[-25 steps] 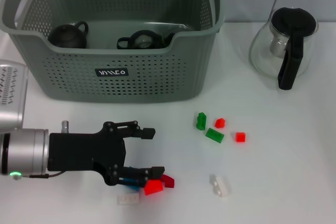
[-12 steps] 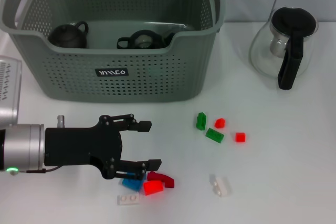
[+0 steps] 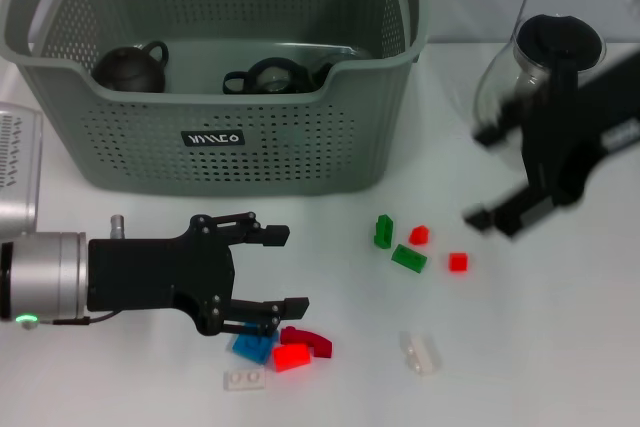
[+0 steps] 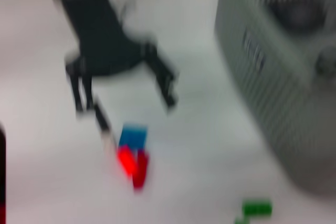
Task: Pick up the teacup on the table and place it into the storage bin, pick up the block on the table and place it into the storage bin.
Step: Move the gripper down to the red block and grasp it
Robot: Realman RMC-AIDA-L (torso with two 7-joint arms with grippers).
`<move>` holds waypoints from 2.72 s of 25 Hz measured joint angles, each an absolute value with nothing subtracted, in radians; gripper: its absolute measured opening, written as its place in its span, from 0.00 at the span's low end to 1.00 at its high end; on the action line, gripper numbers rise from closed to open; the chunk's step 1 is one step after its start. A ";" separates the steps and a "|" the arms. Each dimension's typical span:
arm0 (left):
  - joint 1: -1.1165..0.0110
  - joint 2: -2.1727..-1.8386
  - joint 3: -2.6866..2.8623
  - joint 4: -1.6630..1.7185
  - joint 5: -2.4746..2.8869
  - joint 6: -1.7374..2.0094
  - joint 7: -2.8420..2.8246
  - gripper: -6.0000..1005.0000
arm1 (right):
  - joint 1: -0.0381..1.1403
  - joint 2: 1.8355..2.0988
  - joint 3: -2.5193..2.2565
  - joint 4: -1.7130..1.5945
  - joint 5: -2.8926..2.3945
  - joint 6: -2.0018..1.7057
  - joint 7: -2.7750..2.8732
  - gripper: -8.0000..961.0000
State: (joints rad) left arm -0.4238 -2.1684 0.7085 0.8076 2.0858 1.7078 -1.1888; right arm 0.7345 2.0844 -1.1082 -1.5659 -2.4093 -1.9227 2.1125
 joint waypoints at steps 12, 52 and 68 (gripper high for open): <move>-0.420 -2.171 0.691 0.800 2.076 1.709 -1.189 0.84 | 0.765 2.097 -1.267 -1.181 -2.611 -1.647 2.072 0.96; -0.413 -2.171 0.683 0.775 2.083 1.706 -1.187 0.84 | 0.847 2.108 -1.440 -0.816 -2.588 -1.258 2.097 0.43; -0.409 -2.171 0.666 0.775 2.085 1.706 -1.187 0.84 | 0.842 2.107 -1.453 -0.790 -2.574 -1.237 2.095 0.41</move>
State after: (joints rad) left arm -0.4094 -2.1706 0.6663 0.7746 2.0848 1.7061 -1.1872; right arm 0.8422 2.1070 -1.4528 -0.7900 -2.5738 -1.2372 2.0952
